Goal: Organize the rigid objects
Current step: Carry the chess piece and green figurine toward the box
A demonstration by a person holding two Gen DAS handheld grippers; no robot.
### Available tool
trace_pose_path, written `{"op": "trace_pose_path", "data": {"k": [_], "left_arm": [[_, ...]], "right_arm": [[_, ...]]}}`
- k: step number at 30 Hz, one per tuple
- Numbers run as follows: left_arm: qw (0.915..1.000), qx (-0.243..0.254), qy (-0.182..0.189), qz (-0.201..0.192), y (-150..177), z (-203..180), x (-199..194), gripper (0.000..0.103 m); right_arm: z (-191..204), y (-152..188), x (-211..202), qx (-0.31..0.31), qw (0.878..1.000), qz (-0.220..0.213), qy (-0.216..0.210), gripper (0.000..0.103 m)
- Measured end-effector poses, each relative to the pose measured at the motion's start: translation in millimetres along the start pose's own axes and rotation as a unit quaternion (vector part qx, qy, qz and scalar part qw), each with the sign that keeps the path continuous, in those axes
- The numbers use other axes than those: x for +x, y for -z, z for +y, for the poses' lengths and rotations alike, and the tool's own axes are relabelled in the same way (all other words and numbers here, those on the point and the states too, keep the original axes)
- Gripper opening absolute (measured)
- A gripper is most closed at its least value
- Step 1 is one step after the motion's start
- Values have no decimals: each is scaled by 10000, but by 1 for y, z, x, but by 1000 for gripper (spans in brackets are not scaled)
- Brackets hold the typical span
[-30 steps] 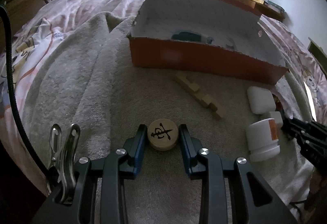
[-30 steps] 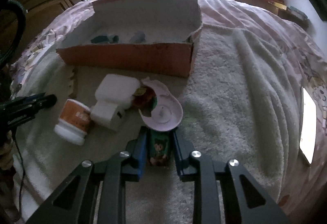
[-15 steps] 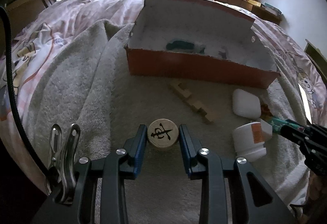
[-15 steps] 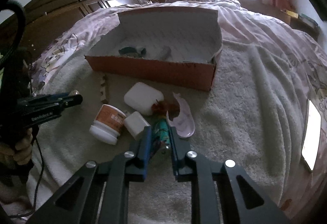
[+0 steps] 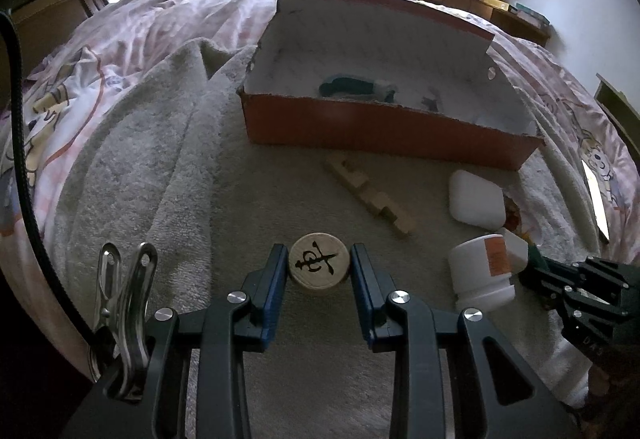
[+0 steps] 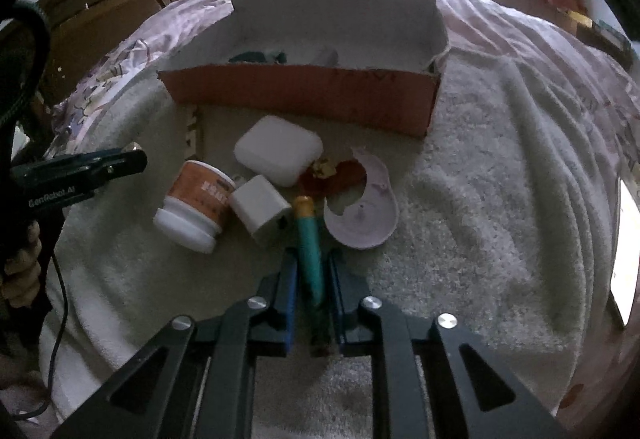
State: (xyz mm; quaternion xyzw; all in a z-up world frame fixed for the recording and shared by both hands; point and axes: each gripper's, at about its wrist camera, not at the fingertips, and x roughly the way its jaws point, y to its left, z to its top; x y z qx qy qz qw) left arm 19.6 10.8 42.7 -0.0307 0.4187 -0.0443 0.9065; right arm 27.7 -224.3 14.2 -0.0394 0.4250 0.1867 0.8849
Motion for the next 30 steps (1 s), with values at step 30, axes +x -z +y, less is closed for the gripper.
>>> {"op": "trace_pose_path", "data": {"k": [30], "left_arm": [[9984, 218, 299, -418, -94, -22, 9, 32]], "right_arm": [[-16, -74, -29, 245, 9962, -742, -372, 11]]}}
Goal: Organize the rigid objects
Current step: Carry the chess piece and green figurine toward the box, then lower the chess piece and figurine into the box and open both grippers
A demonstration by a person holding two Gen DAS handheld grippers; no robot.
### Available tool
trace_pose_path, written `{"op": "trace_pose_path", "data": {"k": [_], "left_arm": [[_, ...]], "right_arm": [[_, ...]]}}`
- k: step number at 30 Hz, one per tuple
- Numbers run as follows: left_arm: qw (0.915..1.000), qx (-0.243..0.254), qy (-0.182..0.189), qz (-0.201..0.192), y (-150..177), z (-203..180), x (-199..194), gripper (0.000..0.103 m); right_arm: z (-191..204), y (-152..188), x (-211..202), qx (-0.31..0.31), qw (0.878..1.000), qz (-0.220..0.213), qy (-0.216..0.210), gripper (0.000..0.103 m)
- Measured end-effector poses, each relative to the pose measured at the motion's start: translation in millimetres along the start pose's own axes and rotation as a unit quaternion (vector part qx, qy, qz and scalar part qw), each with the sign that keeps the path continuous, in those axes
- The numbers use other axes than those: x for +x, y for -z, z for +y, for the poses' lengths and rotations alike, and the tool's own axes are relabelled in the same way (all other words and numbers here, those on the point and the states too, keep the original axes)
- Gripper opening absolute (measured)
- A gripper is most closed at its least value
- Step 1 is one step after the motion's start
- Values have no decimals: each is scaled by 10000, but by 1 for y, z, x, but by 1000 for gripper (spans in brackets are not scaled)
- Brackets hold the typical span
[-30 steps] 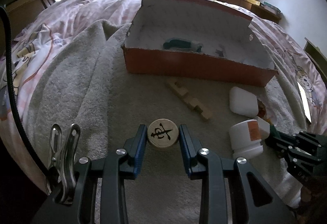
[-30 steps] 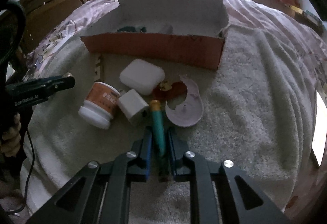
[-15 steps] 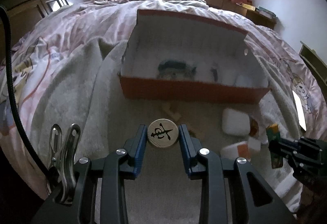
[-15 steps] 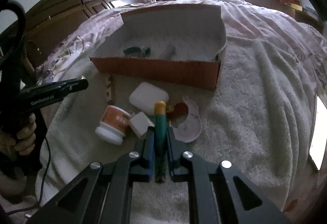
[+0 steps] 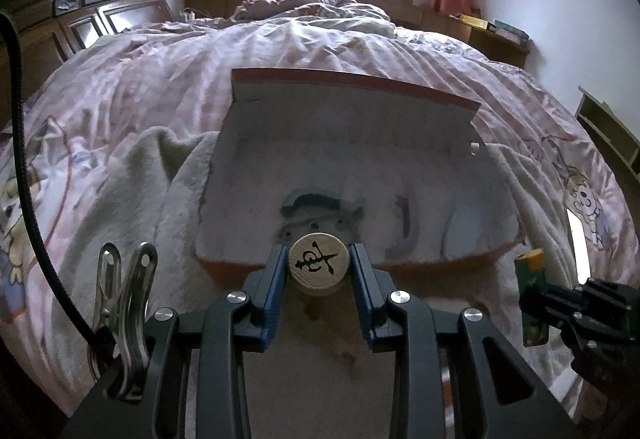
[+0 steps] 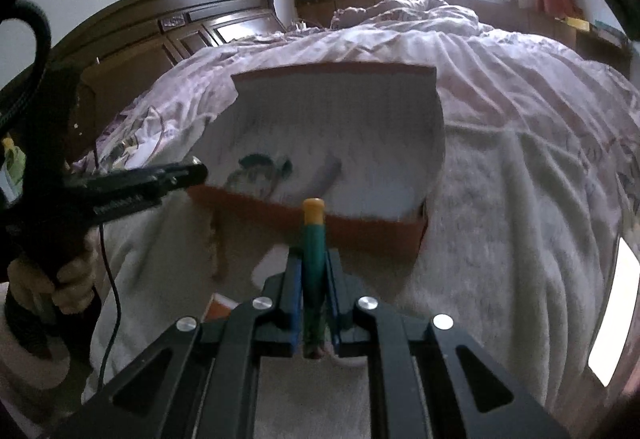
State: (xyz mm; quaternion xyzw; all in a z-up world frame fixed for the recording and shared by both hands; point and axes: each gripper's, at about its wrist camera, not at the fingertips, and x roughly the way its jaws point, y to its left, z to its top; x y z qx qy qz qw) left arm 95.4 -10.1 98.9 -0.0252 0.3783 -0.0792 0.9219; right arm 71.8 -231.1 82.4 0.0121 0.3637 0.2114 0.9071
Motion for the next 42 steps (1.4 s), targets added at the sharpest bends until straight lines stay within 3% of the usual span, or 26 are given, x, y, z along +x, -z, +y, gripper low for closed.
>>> {"op": "trace_pose_path", "data": {"k": [14, 29, 33, 42], "left_arm": [[9994, -121, -255, 205, -30, 2, 48, 32], [9978, -252, -441, 431, -35, 3, 65, 33], [9976, -208, -496, 441, -34, 3, 65, 44], [9979, -145, -534, 327, -36, 1, 56, 45]], "right_arm": [[-24, -51, 47, 112, 9996, 78, 253, 11], [-38, -58, 67, 221, 9982, 147, 537, 11], [-44, -58, 66, 349, 9981, 137, 485, 30], [-44, -56, 61, 372, 9982, 57, 463, 34]]}}
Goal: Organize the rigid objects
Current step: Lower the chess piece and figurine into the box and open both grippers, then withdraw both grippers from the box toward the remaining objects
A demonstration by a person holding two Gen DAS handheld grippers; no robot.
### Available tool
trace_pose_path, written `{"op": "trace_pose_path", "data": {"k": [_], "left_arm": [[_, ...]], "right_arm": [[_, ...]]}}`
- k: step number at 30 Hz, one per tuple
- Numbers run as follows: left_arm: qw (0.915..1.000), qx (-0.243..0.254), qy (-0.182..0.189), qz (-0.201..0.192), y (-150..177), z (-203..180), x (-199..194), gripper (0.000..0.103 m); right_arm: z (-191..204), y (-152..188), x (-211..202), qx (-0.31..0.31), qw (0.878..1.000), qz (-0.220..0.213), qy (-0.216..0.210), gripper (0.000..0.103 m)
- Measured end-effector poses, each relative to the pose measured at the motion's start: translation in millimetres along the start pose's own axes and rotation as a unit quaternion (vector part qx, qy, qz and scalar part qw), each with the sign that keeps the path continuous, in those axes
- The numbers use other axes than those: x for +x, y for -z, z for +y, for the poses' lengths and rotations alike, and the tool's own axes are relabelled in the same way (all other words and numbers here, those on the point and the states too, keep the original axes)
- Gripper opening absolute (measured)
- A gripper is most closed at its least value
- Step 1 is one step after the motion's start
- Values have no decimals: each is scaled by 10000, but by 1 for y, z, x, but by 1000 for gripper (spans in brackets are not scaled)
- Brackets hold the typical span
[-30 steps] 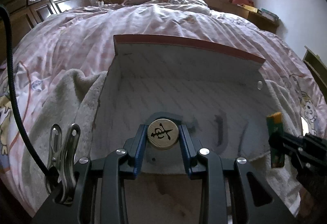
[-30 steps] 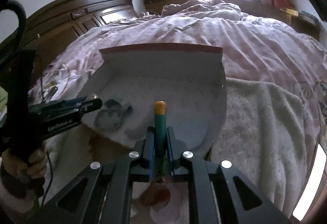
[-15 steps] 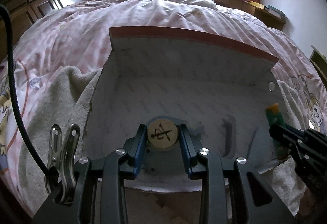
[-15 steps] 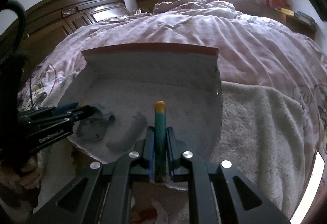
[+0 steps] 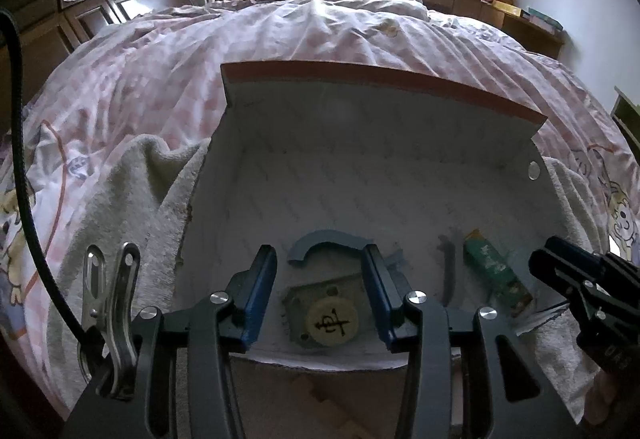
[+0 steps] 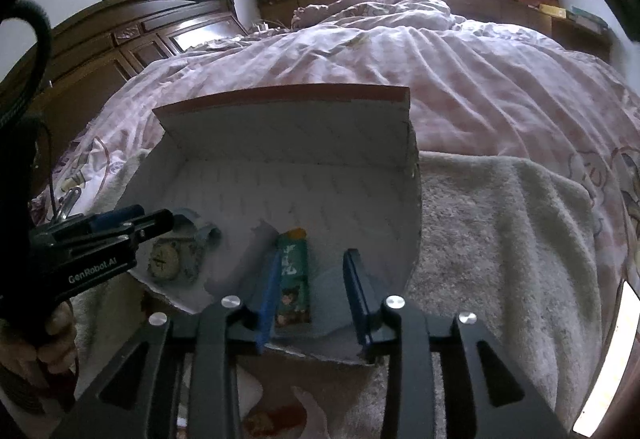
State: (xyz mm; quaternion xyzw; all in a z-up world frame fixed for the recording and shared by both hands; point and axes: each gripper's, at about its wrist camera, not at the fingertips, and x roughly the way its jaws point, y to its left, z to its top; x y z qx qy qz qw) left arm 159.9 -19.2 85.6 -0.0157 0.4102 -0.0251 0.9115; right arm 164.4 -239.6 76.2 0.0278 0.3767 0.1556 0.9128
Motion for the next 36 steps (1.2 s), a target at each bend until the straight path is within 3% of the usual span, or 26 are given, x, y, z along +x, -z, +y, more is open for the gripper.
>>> {"op": "trace_pose_path", "data": {"k": [11, 22, 36], "left_arm": [[10000, 57, -21, -68, 7, 0, -15, 45], [9998, -57, 42, -198, 34, 15, -46, 45], [9990, -122, 311, 302, 78, 8, -35, 45]], "right_arm": [[5, 4, -14, -5, 9999, -91, -75, 40], [10, 19, -36, 9, 9996, -245, -169, 46], [19, 54, -65, -213, 9991, -350, -74, 51]]}}
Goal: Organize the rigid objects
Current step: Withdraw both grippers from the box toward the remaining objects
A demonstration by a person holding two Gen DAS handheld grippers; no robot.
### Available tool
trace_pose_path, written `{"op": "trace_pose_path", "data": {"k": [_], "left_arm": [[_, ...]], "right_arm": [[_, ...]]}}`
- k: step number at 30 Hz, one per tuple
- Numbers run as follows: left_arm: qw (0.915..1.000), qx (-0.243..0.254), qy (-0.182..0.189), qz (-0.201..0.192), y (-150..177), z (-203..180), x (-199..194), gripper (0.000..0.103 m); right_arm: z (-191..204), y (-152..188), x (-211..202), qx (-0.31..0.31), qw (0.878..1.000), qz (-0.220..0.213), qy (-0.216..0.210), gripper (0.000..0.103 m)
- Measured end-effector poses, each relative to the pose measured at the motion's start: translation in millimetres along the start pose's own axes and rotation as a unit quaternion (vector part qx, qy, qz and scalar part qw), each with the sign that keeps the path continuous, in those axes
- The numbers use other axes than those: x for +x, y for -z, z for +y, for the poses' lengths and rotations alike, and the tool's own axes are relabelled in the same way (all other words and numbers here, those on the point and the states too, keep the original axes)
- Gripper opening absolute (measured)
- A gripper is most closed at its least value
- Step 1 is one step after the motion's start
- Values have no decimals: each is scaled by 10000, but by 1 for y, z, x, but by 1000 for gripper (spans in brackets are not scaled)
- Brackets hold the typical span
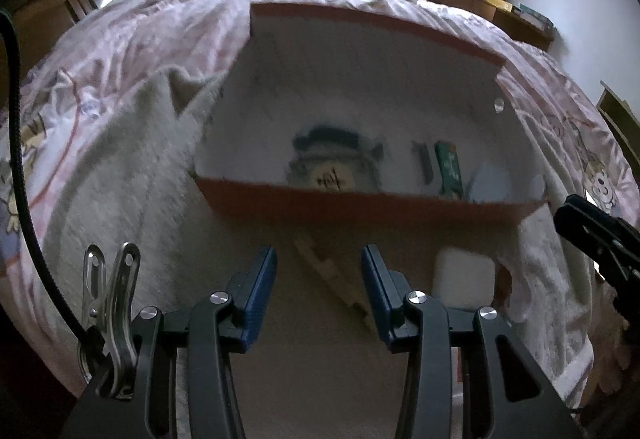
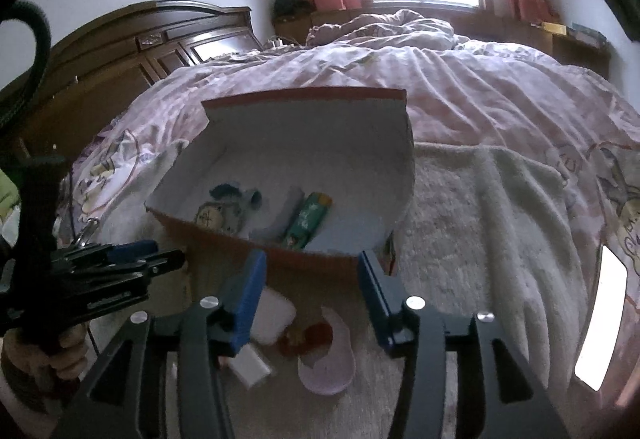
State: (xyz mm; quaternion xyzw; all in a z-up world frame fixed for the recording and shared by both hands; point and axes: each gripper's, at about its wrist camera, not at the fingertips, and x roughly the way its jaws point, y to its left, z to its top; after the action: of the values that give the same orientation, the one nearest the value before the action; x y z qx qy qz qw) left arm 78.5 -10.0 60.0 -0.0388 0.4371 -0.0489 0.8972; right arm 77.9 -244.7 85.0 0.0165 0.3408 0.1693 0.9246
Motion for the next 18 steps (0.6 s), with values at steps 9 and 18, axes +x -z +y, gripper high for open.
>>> {"op": "trace_pose_path", "data": {"k": [9, 18], "left_arm": [[9999, 39, -14, 132, 9, -10, 14, 45], [9995, 113, -229, 175, 14, -15, 24, 34]], "right_arm": [[1, 33, -3, -187, 9994, 207, 200, 51], [-10, 55, 4, 52, 9986, 485, 192, 51]]}}
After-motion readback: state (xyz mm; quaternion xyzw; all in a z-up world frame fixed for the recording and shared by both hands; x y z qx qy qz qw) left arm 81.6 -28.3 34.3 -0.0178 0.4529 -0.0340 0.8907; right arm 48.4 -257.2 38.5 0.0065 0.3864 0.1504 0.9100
